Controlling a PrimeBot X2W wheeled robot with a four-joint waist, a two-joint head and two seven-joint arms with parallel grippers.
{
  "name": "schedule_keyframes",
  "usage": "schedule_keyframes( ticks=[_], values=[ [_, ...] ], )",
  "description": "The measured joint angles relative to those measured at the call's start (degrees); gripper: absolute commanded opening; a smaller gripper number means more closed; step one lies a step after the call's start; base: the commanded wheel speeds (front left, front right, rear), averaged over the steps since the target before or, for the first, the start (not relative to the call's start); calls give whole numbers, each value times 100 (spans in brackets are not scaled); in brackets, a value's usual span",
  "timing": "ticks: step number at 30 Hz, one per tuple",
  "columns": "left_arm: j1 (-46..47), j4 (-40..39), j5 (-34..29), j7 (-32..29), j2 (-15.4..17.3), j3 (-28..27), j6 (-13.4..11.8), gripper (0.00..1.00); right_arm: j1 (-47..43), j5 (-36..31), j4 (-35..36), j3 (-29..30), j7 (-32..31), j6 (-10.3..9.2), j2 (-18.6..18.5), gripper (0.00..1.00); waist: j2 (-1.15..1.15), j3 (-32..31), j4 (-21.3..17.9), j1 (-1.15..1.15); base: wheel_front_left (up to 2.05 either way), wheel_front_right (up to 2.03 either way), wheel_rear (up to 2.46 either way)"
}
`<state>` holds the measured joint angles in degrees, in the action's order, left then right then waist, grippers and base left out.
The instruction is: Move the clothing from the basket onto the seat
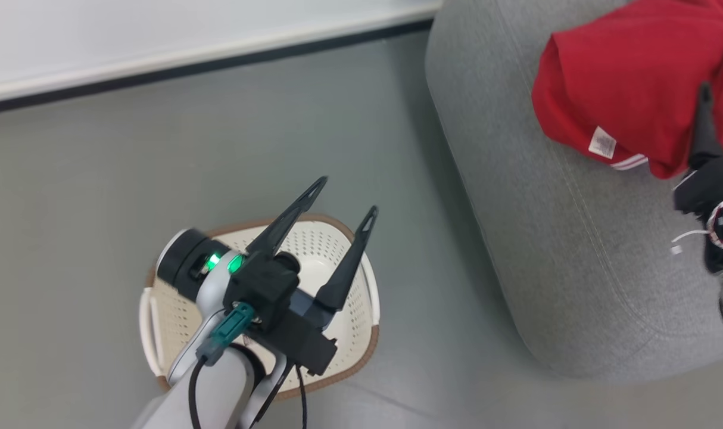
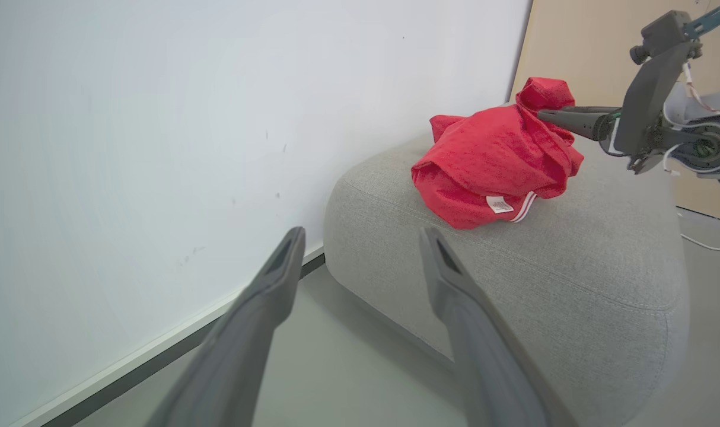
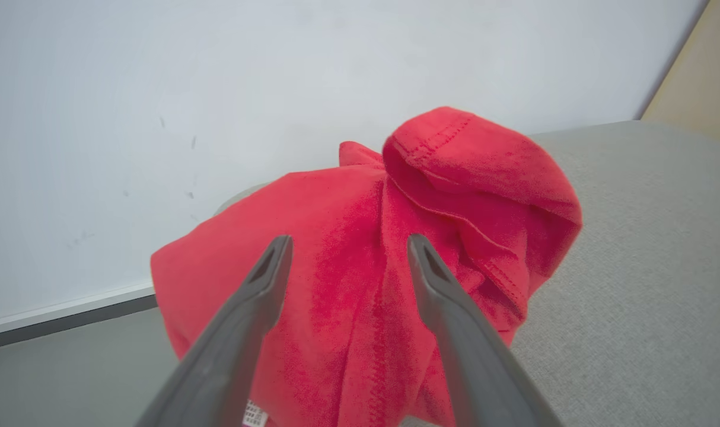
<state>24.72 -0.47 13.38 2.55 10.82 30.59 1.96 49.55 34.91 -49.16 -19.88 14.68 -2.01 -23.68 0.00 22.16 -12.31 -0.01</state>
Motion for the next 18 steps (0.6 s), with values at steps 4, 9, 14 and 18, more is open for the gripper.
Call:
schedule_keyframes(
  ticks=[4,9,14,18],
  values=[
    [-201,132,73,103,3,-144,-127,100,-269,-165,513,-49,1,-5,122,100,0,-229,117,0,0,0,0],
    [-414,249,134,196,13,-389,-312,100,-717,-291,1111,-126,0,-57,314,100,0,-519,261,0,0,0,0],
    [-655,371,263,268,57,-615,-492,100,-1137,-355,1628,-183,0,-112,430,100,0,-793,399,0,0,0,0],
    [-773,433,366,313,77,-749,-560,100,-1463,-458,2000,-245,1,-163,497,100,0,-986,510,0,0,0,0]
  ],
)
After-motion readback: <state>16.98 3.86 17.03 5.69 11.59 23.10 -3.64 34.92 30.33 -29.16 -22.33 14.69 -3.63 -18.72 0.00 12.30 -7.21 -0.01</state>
